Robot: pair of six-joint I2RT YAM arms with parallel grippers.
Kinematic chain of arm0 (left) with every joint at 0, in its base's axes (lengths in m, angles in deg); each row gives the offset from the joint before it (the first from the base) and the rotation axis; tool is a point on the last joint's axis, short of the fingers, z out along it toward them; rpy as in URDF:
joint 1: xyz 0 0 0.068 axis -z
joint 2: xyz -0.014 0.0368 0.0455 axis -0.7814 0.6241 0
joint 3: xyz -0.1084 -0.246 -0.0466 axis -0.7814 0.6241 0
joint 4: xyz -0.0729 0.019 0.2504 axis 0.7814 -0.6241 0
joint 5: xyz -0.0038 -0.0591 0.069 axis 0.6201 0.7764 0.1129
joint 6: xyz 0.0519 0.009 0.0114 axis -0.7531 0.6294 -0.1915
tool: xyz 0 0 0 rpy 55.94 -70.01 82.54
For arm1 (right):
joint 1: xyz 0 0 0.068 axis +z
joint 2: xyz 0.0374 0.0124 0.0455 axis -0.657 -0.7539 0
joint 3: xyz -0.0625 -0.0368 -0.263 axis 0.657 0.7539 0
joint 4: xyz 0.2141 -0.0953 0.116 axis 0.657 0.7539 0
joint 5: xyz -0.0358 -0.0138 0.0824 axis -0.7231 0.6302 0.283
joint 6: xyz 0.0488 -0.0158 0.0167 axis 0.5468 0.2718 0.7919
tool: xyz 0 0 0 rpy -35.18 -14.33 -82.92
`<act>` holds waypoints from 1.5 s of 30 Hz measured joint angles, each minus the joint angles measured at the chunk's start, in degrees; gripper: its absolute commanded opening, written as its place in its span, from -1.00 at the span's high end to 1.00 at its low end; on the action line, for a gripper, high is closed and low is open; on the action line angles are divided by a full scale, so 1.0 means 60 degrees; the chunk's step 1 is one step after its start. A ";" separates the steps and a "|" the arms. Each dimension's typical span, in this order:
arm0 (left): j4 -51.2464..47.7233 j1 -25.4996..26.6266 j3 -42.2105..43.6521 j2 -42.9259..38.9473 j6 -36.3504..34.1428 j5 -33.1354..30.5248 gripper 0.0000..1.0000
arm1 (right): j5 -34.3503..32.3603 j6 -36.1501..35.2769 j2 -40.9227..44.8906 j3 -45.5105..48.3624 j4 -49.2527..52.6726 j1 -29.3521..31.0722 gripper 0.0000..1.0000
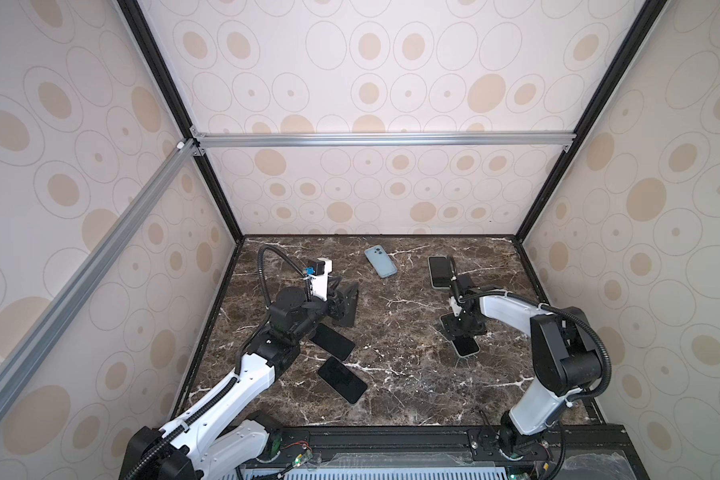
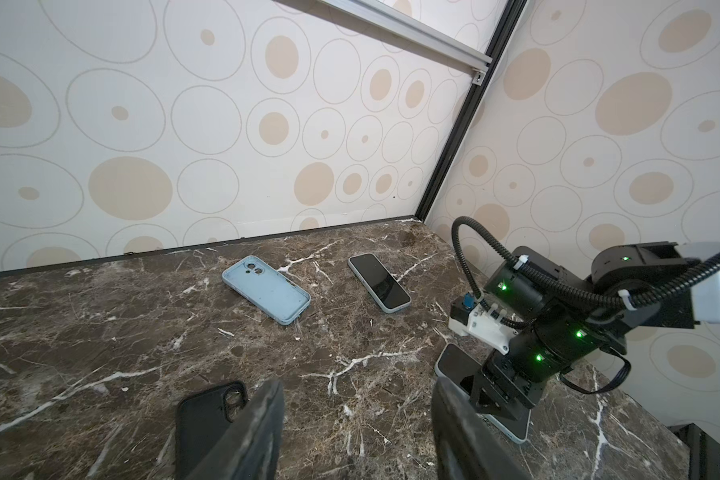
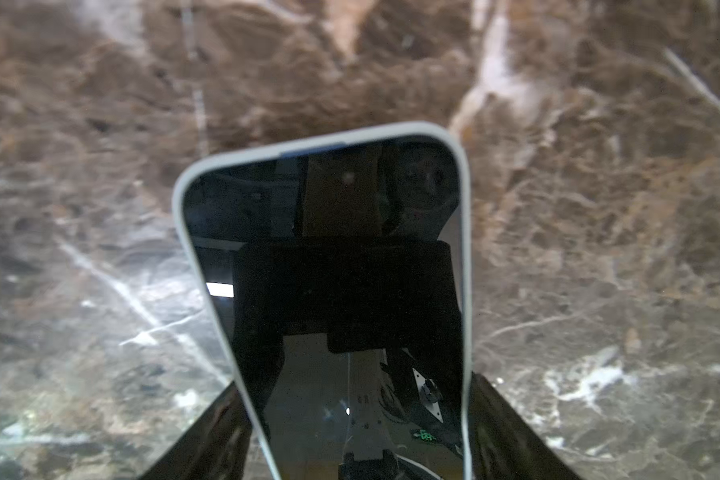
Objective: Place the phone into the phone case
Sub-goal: 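Grasp the cased phone with the right gripper while the left arm rises, then carry the cased phone farther from the robot and set it beside the black phone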
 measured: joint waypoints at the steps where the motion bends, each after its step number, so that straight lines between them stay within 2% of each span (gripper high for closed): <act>1: 0.0000 0.0000 0.0000 0.0000 0.0000 -0.0004 -0.14 | 0.0015 0.0066 -0.0007 -0.0018 0.0025 -0.0160 -0.39; 6: 0.0000 0.0000 0.0007 0.0000 0.0000 -0.0051 -0.14 | 0.0022 0.0295 -0.0477 -0.0616 0.0342 -0.0925 -0.38; 18: -0.0004 -0.0004 0.0055 0.0000 -0.0015 -0.0284 -0.14 | 0.0044 0.0291 -0.2452 -0.3289 0.0882 -0.1763 -0.38; 35: -0.0004 -0.0055 0.0069 0.0015 -0.0076 -0.0543 -0.14 | 0.0146 0.0117 -0.4615 -0.6645 0.1861 -0.2164 -0.45; 45: -0.0007 -0.0135 0.0080 0.0011 -0.0102 -0.0634 -0.13 | 0.0306 0.0153 -0.5242 -0.7672 0.2208 -0.2167 -0.74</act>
